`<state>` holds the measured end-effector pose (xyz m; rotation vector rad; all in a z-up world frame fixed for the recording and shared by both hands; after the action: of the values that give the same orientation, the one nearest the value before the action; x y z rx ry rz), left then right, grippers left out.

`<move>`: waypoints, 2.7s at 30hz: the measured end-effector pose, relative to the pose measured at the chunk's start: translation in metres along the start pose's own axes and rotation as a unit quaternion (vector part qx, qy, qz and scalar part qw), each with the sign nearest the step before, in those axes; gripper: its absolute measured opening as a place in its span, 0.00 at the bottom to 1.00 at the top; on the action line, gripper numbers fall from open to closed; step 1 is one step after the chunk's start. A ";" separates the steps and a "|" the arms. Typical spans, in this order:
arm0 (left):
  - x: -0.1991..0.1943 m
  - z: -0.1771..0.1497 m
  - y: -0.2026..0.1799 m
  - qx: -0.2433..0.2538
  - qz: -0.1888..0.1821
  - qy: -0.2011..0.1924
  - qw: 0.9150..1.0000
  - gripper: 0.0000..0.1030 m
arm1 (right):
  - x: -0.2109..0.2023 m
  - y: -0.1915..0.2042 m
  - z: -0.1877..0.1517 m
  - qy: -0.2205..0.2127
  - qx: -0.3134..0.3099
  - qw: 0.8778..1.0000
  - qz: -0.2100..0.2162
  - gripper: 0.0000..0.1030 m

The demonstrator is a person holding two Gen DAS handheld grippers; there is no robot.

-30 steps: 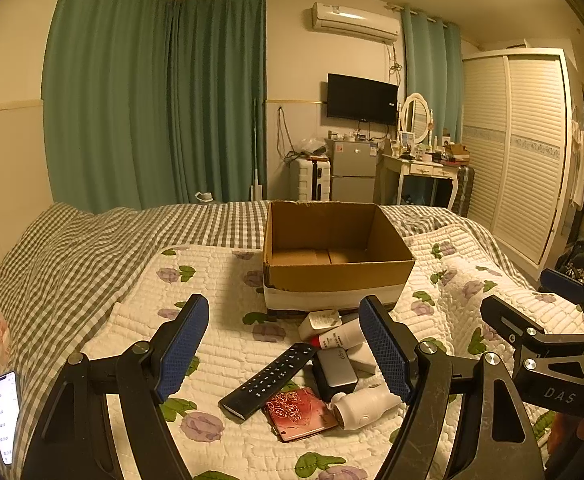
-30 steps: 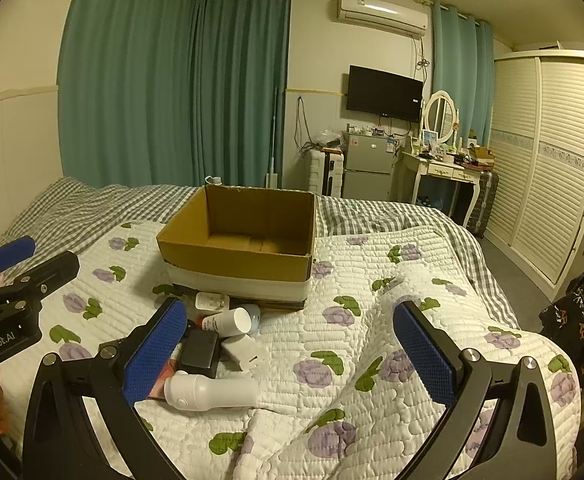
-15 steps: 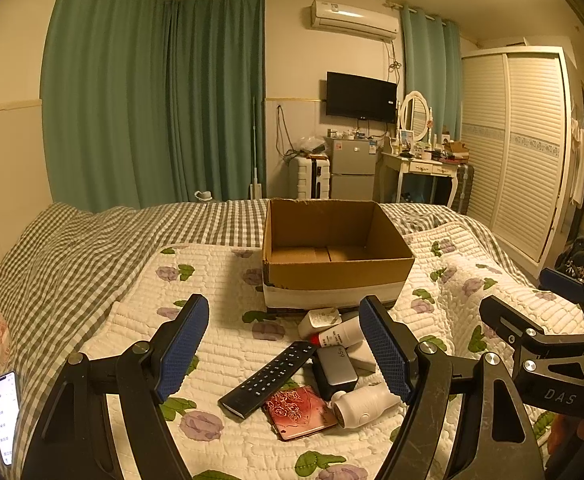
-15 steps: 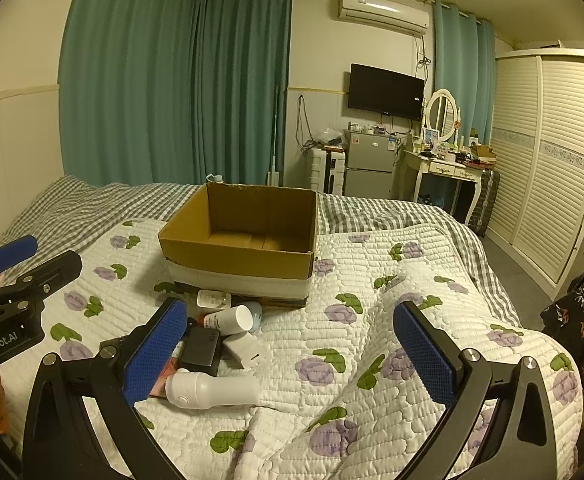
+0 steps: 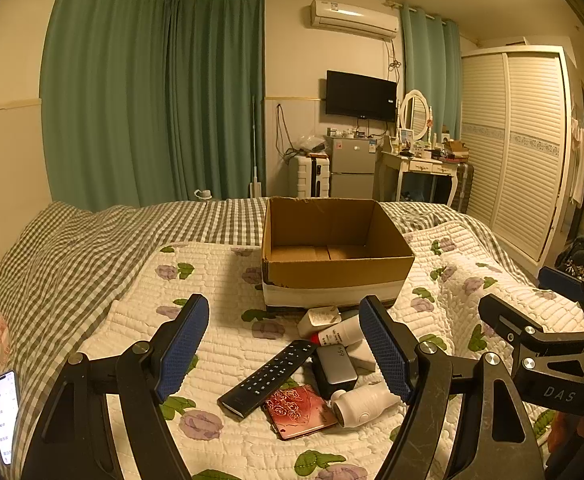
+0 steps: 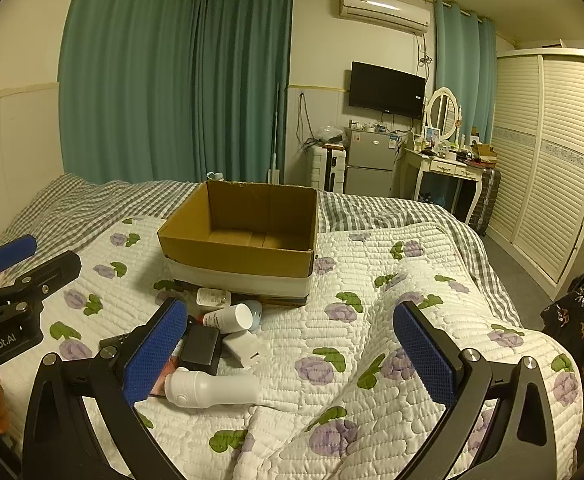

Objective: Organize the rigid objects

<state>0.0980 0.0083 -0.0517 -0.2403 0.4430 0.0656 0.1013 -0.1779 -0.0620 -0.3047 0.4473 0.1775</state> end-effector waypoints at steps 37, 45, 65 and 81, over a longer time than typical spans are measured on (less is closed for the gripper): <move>0.022 -0.021 0.002 0.025 0.006 0.028 0.999 0.78 | 0.029 0.003 0.030 -0.004 -0.063 0.997 0.043 1.00; 0.072 -0.065 0.010 0.027 0.028 0.125 0.991 0.77 | 0.095 0.008 -0.006 0.067 -0.089 0.990 0.087 1.00; 0.179 -0.138 0.041 0.079 0.134 0.304 0.940 0.51 | 0.152 0.027 -0.063 0.158 -0.057 0.972 0.164 1.00; 0.114 -0.084 0.031 0.013 0.078 0.206 0.975 0.19 | 0.147 0.105 -0.056 0.193 -0.115 0.952 0.207 1.00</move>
<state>0.1623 0.0194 -0.1813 -0.1920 0.8760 0.1659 0.1846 -0.0823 -0.2022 -0.4759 0.8818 0.5886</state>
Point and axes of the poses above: each gripper's, at about its wrist camera, not at the fingertips, and x roughly the way its jaws point, y to its left, z to its top, the point moved 10 cm from there along x, roughly the way its jaws point, and after that the axes turned 14 degrees about -x, right-handed, at the moved point
